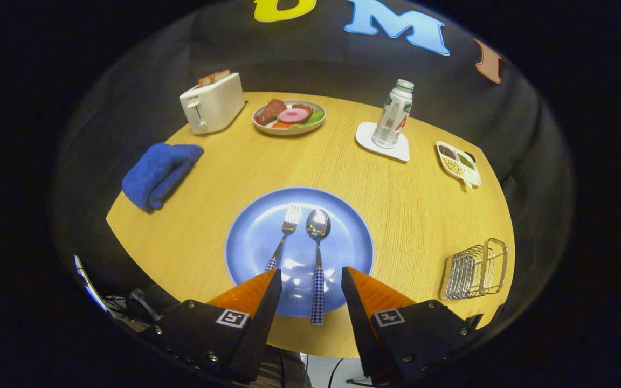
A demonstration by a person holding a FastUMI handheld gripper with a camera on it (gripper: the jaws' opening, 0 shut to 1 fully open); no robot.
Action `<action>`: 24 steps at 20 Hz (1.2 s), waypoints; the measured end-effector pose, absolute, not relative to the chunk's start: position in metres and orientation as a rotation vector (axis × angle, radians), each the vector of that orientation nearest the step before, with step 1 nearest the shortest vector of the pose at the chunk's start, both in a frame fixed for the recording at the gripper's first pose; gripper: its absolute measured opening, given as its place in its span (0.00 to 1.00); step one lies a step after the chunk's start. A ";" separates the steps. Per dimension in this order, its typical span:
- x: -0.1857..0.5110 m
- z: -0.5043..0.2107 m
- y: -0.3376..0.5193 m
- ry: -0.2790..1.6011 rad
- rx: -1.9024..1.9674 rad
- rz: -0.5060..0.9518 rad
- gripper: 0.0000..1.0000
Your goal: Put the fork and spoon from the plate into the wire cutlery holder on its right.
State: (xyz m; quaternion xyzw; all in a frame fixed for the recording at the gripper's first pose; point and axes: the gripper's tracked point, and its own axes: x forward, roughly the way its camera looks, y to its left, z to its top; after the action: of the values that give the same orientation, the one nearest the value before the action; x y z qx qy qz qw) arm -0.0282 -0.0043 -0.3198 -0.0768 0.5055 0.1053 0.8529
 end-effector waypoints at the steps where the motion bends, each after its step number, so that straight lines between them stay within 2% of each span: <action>1: -0.030 -0.324 -0.004 1.087 -0.170 0.223 0.69; 10: -0.029 -0.366 -0.009 1.230 -0.235 0.219 0.69; 13: -0.038 -0.384 -0.015 1.332 -0.268 0.211 0.21; 15: -0.037 -0.383 -0.019 1.337 -0.276 0.193 0.21; 17: -0.039 -0.382 -0.020 1.363 -0.277 0.204 0.06; 24: -0.038 -0.350 -0.029 1.428 -0.280 0.272 0.06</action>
State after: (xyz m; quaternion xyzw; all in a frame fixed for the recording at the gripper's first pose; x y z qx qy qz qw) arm -0.0381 -0.0292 -0.3500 -0.1276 0.6506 0.1238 0.7383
